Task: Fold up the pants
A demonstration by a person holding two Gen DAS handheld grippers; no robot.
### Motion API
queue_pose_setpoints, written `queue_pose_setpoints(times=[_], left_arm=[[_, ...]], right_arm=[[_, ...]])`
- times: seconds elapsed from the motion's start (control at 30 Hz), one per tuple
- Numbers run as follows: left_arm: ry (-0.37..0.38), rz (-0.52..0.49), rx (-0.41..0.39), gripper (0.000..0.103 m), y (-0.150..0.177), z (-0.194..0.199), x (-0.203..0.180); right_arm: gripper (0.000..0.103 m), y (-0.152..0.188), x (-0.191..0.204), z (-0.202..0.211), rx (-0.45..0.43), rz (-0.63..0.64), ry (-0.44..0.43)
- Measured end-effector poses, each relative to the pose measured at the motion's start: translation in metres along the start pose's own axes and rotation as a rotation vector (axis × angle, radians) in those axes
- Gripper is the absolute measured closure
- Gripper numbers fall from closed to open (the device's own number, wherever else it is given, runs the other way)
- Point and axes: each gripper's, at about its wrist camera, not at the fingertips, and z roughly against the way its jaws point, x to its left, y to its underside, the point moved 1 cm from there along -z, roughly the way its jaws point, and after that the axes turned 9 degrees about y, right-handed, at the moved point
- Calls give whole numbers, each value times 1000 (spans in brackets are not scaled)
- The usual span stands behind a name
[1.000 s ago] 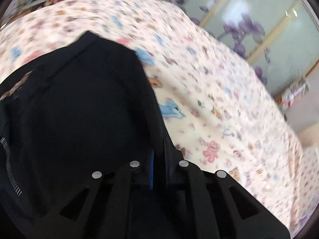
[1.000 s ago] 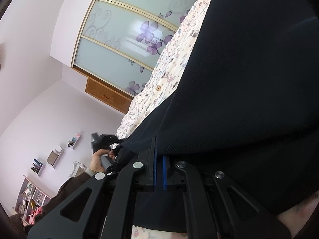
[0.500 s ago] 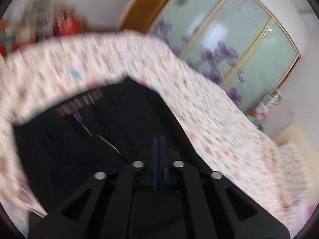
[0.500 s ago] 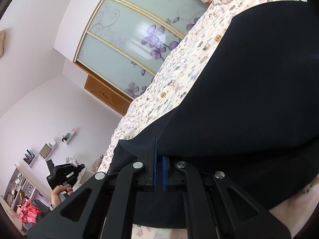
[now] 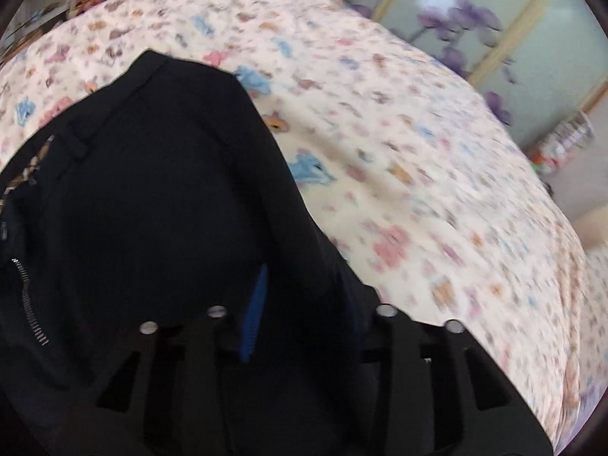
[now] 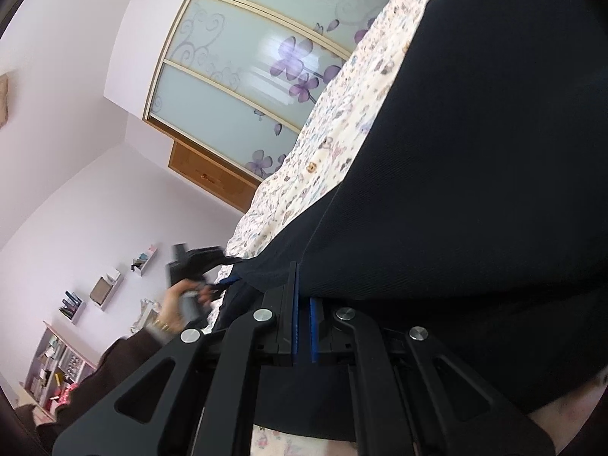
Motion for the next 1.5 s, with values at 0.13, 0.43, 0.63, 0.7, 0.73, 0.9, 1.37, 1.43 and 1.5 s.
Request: queue_pose_setpoints(times=[0.13, 0.43, 0.63, 0.7, 0.73, 0.9, 1.37, 1.43, 1.5], left_arm=[[-26, 24, -34, 97, -13, -14, 6], [152, 20, -262, 98, 39, 111, 41], [222, -8, -391, 98, 126, 220, 96], [228, 23, -408, 97, 153, 229, 118], [231, 37, -410, 97, 164, 231, 125], [180, 130, -320, 97, 209, 205, 160], [163, -28, -564, 13, 256, 250, 142], [198, -95, -554, 10, 257, 247, 131], [216, -173, -549, 8, 260, 241, 119]], right_arm=[[99, 0, -5, 3, 6, -1, -13], [99, -10, 6, 22, -70, 5, -23], [99, -23, 19, 51, -152, 62, 37], [99, -24, 22, 56, -152, 71, 65], [99, -23, 25, 57, -149, 76, 80], [99, -13, 24, 60, -104, 98, 197], [54, 2, 4, 129, -6, -16, 359], [54, -14, -11, 150, -50, -151, 323], [55, -32, -31, 168, -101, -305, 328]])
